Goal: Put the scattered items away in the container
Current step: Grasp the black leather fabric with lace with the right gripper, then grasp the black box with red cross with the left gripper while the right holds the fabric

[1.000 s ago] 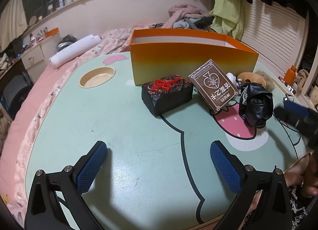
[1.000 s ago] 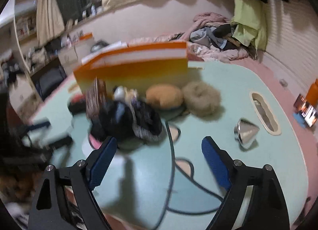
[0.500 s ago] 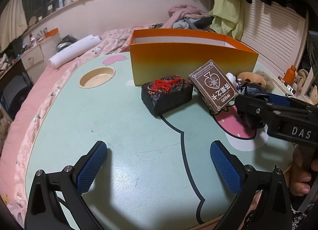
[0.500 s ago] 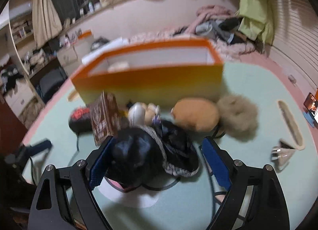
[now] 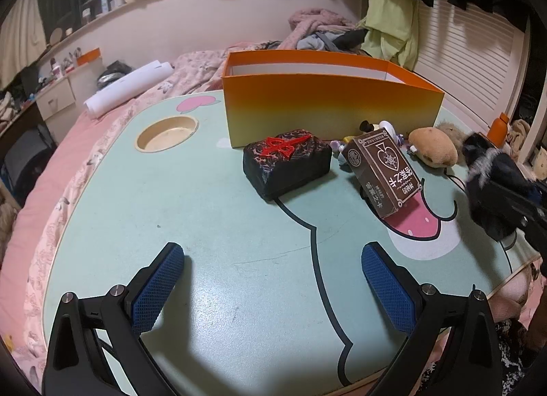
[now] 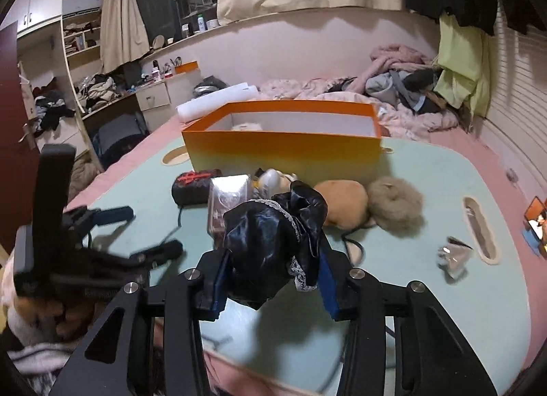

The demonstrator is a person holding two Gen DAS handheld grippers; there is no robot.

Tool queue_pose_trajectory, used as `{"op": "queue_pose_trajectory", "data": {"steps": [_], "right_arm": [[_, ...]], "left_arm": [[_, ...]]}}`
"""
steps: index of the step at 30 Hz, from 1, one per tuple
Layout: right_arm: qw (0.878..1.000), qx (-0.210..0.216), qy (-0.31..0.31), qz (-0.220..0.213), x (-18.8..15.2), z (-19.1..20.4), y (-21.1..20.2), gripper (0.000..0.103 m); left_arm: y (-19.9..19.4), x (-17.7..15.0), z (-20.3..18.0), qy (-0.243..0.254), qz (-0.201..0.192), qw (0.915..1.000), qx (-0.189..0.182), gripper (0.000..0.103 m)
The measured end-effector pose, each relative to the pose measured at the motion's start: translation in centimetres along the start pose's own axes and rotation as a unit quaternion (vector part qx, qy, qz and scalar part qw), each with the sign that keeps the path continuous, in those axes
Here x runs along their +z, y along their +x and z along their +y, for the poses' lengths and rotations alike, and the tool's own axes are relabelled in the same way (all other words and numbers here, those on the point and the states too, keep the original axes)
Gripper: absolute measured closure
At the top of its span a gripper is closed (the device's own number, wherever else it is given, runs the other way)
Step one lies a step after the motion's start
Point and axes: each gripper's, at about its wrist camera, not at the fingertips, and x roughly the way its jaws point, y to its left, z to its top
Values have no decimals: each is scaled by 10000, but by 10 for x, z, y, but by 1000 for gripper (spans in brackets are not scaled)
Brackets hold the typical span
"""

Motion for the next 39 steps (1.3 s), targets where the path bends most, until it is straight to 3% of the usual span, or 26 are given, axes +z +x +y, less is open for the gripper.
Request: {"op": "queue_pose_trajectory", "data": {"steps": [6, 9, 11, 14, 19, 22, 24, 26, 28, 31, 33, 37, 39], "right_arm": [[9992, -263, 59, 306, -11, -9, 12, 58], [9985, -346, 228, 354, -13, -17, 15, 46], [9978, -491, 295, 323, -13, -21, 14, 30], [9964, -736, 306, 278, -12, -24, 16, 22], [9936, -983, -100, 543, -11, -12, 31, 19], [9919, -1139, -342, 447, -12, -5, 29, 19], [9930, -1054, -328, 412, -15, -6, 28, 24], [9964, -728, -203, 396, -16, -12, 27, 44], [9965, -734, -136, 364, -17, -14, 27, 56], [9966, -747, -110, 330, -18, -12, 25, 66], [9966, -752, -152, 313, -18, -10, 24, 68], [9967, -739, -141, 311, -18, -10, 24, 68], [9966, -743, -143, 313, -17, -9, 25, 68]], "left_arm": [[0, 0, 0, 2, 0, 10000, -1, 0], [0, 0, 0, -1, -2, 10000, -3, 0], [0, 0, 0, 1, -2, 10000, -1, 0], [0, 0, 0, -1, -2, 10000, -2, 0], [0, -1, 0, -2, -3, 10000, -1, 0], [0, -1, 0, -4, -4, 10000, -1, 0], [0, -1, 0, -8, -9, 10000, -6, 0], [0, -1, 0, -3, -7, 10000, 0, 0], [-1, 0, 1, -19, -21, 10000, -27, 0], [-7, 4, 12, -212, -61, 9989, -404, 0], [-12, 9, 23, -316, -109, 9978, -580, 0], [-25, 22, 35, -65, -464, 9987, -190, 0], [-28, 30, 41, 68, -518, 9985, -163, 0]]}}
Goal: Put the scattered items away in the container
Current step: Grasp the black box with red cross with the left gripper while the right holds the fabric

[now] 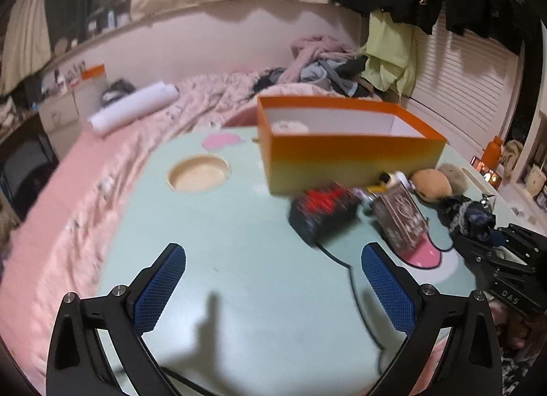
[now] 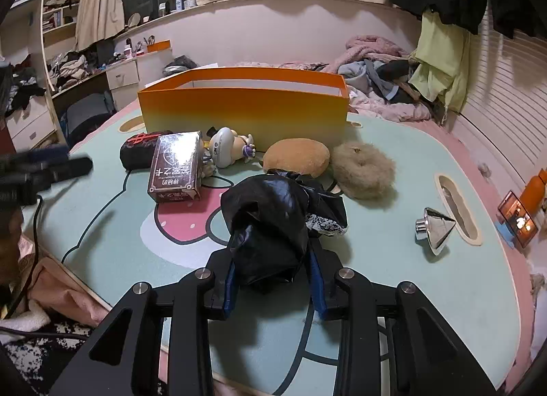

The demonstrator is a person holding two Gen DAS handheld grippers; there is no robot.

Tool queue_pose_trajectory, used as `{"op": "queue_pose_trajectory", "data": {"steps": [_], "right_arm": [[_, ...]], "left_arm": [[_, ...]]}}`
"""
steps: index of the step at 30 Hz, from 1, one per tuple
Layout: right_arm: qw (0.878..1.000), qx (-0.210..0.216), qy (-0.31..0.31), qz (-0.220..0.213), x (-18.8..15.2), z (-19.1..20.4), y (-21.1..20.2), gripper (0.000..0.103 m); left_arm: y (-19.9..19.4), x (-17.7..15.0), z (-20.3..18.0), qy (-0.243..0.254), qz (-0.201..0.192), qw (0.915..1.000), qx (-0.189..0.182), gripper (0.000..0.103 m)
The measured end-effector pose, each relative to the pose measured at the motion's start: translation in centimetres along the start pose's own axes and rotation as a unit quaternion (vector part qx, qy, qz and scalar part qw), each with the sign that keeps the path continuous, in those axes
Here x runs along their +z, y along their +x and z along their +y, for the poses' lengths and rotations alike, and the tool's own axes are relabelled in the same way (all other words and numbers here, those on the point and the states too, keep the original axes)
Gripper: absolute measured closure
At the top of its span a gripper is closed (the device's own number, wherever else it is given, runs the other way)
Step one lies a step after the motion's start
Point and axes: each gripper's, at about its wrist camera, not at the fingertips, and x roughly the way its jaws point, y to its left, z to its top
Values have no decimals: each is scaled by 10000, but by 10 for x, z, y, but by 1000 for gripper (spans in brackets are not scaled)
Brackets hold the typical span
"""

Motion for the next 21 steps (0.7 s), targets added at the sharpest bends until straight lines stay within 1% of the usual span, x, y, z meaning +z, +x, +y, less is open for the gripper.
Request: {"op": "queue_pose_trajectory", "data": {"steps": [3, 8, 10, 12, 16, 17, 19, 21], "right_arm": [[10000, 1, 1, 1, 0, 0, 0, 68], [10000, 10, 12, 2, 0, 0, 0, 68], [10000, 8, 11, 3, 0, 0, 0, 68], [10000, 14, 17, 2, 0, -1, 0, 68], [10000, 23, 6, 1, 0, -1, 0, 68], [10000, 23, 5, 2, 0, -1, 0, 68], [10000, 18, 1, 1, 0, -1, 0, 68], [10000, 25, 6, 2, 0, -1, 0, 68]], "left_arm": [[4, 12, 6, 178, 39, 9997, -183, 0], [22, 19, 7, 496, 254, 9982, -220, 0], [32, 21, 2, 604, 427, 9967, -337, 0], [39, 23, -4, 650, 535, 9958, -371, 0], [44, 31, -22, 829, 525, 9936, -557, 1], [46, 33, -25, 856, 538, 9932, -581, 1], [52, 37, -32, 916, 592, 9919, -650, 8], [59, 39, -38, 957, 696, 9901, -753, 9]]}}
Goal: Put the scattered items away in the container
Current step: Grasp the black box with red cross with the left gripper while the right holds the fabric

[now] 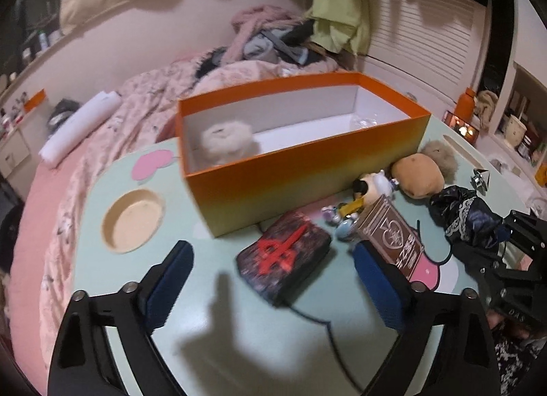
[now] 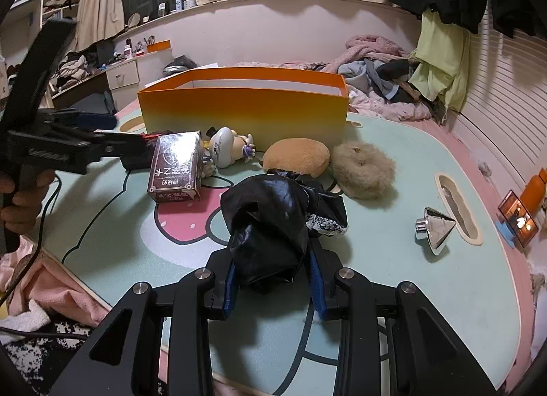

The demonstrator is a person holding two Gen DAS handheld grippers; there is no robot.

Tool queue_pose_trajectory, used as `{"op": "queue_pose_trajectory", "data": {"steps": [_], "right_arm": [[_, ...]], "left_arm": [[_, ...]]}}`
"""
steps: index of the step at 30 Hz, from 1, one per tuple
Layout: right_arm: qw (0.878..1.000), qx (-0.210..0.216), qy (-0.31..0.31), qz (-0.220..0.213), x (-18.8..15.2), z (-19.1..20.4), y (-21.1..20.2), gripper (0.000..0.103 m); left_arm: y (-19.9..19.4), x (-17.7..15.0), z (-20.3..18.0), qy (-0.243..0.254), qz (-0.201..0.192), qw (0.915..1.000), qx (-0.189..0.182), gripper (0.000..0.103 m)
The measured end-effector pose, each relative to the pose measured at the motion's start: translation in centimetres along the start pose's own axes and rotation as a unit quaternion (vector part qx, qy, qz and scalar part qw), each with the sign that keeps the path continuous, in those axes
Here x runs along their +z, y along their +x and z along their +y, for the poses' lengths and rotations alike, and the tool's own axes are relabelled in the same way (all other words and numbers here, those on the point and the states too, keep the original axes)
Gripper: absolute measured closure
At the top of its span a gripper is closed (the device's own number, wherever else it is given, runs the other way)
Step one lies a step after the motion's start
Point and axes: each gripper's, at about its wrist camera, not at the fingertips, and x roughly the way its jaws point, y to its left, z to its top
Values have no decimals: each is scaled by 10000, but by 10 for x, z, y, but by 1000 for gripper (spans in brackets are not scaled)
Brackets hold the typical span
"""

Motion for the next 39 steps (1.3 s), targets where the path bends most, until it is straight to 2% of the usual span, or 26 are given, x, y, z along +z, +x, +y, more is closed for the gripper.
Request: {"op": "queue_pose_trajectory", "data": {"steps": [3, 10, 12, 16, 18, 22, 25, 27, 29, 30, 31, 33, 36, 39], "right_arm": [[10000, 0, -1, 0, 0, 0, 0, 68], [10000, -1, 2, 1, 0, 0, 0, 68], [10000, -3, 2, 4, 0, 0, 0, 68], [10000, -1, 1, 4, 0, 0, -1, 68], [10000, 2, 6, 4, 0, 0, -1, 68], [10000, 3, 3, 4, 0, -1, -1, 68], [10000, 5, 4, 5, 0, -1, -1, 68], [10000, 4, 3, 4, 0, -1, -1, 68], [10000, 8, 7, 5, 0, -1, -1, 68], [10000, 9, 7, 5, 0, -1, -1, 68], [10000, 5, 6, 5, 0, -1, -1, 68], [10000, 3, 4, 5, 1, -2, -1, 68], [10000, -11, 17, 8, 0, -1, -1, 68], [10000, -62, 13, 15, 0, -1, -1, 68]], "left_arm": [[7, 2, -6, 86, 107, 9998, -126, 13], [4, -6, -20, 258, 145, 9993, -242, 40], [1, -11, -23, 295, 122, 9991, -269, 43], [-4, -19, -26, 286, 99, 9986, -438, 43], [-5, -18, -26, 281, 67, 9988, -403, 42], [-4, -11, -24, 238, 64, 9992, -327, 32], [0, -7, -28, 313, 146, 9987, -370, 30], [4, -6, -33, 419, 173, 9986, -265, 30], [8, -7, -37, 517, 227, 9983, -174, 42], [10, -9, -38, 545, 254, 9981, -143, 61], [9, -11, -38, 527, 231, 9981, -197, 65], [6, -12, -37, 529, 203, 9980, -275, 65], [-1, -18, -32, 424, 176, 9988, -185, 65], [-15, -24, -23, 171, -45, 9997, -186, 65]]}}
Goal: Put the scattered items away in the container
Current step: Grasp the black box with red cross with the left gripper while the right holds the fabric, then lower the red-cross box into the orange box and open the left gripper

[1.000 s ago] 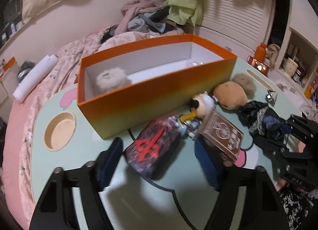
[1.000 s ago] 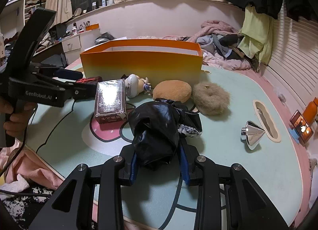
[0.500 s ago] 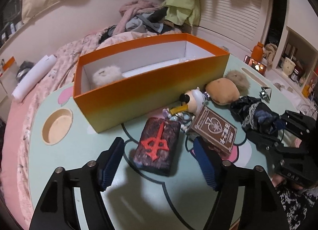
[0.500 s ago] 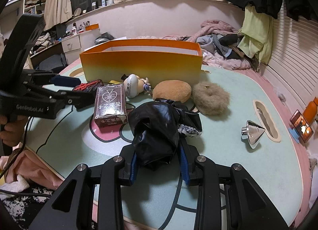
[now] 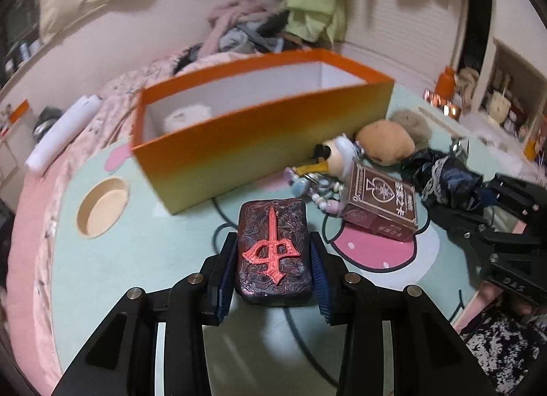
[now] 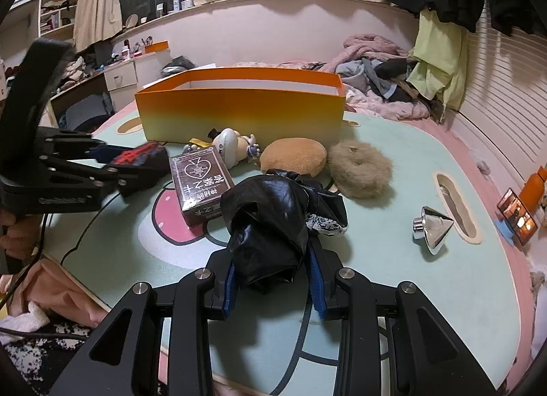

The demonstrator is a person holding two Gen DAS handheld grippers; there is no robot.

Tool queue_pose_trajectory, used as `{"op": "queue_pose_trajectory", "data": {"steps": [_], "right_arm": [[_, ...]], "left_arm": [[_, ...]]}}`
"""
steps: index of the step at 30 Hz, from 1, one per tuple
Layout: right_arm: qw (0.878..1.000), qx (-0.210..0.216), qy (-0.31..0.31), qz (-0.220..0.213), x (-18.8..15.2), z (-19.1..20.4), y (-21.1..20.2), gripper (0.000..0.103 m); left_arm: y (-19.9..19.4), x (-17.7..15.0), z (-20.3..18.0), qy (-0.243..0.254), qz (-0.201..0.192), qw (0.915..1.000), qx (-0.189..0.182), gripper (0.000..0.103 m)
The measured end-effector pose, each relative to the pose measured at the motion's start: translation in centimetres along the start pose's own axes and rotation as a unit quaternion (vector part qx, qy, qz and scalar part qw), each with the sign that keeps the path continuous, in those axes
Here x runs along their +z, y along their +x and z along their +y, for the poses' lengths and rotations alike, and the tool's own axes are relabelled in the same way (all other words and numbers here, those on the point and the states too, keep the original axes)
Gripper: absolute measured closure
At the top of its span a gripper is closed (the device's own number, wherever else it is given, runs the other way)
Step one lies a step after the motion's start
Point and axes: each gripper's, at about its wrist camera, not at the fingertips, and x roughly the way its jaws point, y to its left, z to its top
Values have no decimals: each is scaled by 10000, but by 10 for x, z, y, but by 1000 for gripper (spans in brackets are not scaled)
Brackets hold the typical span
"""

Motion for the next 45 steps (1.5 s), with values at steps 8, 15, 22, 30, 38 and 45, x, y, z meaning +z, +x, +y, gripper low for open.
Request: {"op": "queue_pose_trajectory", "data": {"steps": [8, 15, 22, 30, 38, 45], "right_arm": [[9995, 98, -40, -303, 19, 3, -16, 68], [9969, 323, 67, -712, 81, -1, -21, 68], [9959, 630, 335, -562, 145, -14, 13, 68], [9975, 537, 463, 17, 170, -13, 76, 68], [9951, 404, 893, 138, 174, -29, 82, 41], [9923, 722, 952, -338, 133, -37, 18, 23]], "left_arm": [[-33, 13, 13, -424, -494, 9979, 55, 65], [-32, 62, 21, -518, -649, 9965, 61, 65], [-4, 107, 34, -693, -570, 9957, 246, 65], [41, 132, 49, -1030, -180, 9943, 192, 65], [45, 119, 64, -1498, -80, 9887, 38, 30], [-12, 86, 67, -1629, -810, 9833, 16, 16]]}}
